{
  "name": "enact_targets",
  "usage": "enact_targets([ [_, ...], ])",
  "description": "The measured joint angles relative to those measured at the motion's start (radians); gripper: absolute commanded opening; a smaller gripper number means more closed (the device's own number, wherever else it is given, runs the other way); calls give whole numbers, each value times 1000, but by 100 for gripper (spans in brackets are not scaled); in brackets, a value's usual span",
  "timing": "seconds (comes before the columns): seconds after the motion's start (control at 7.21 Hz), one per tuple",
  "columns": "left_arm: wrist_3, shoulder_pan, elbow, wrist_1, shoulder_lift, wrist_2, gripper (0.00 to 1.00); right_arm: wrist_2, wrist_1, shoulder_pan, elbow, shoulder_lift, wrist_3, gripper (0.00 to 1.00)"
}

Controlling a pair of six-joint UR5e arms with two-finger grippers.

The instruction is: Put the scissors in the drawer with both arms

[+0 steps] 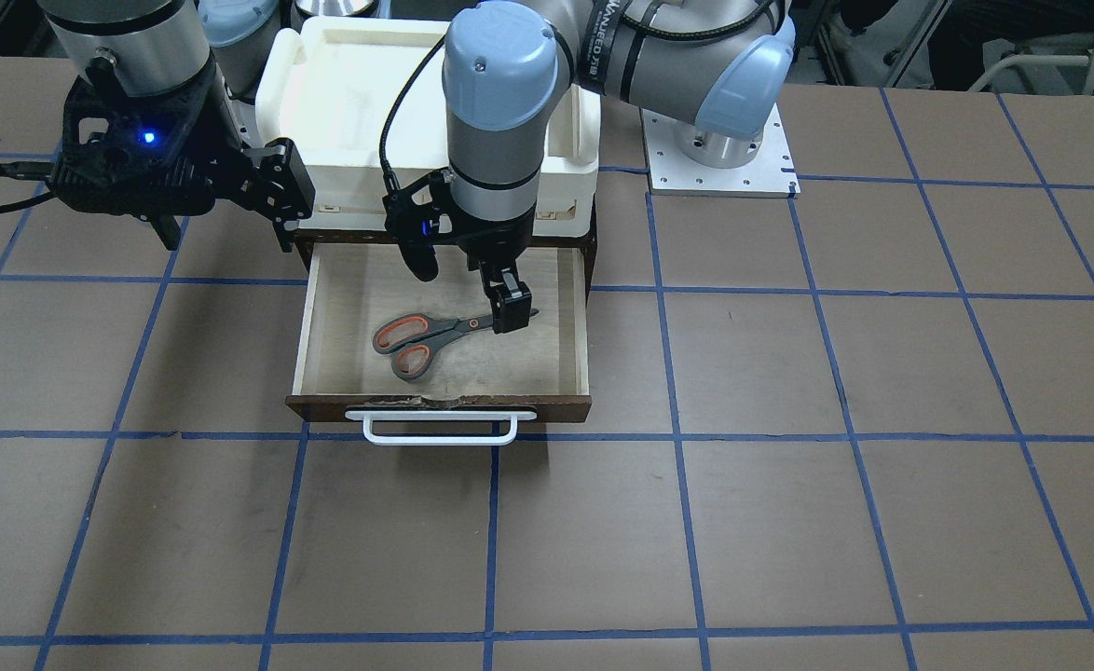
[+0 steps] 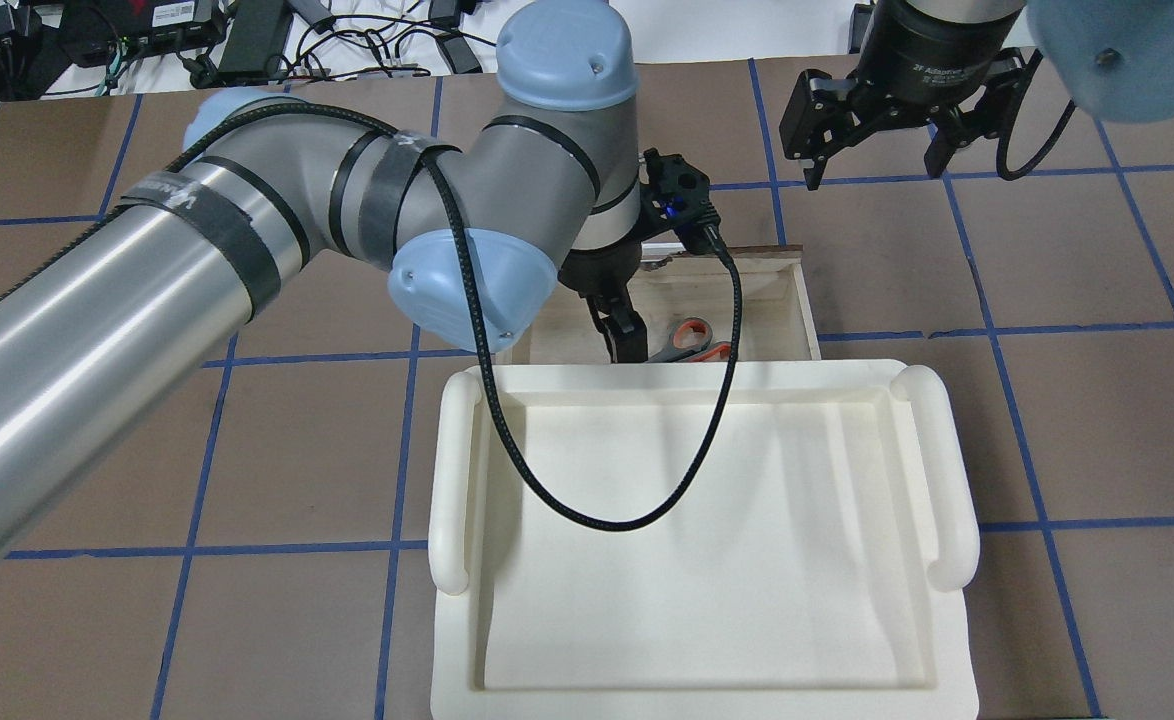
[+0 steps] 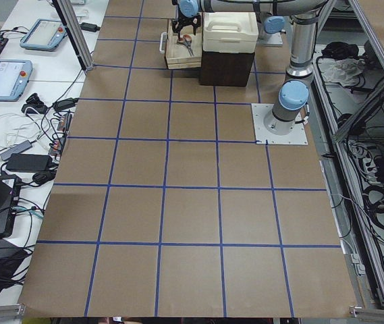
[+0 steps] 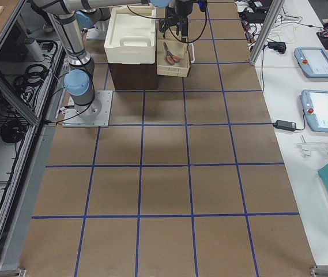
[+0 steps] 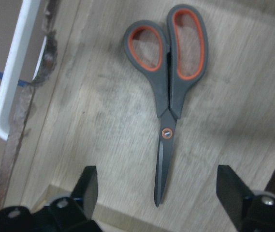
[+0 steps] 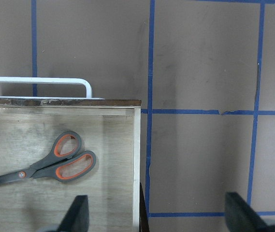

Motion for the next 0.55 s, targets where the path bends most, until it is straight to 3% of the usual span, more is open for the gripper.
enact_targets([
  [0.55,-23,279,3,-108,124,5,88,3,-9,2,4,1,1,100],
])
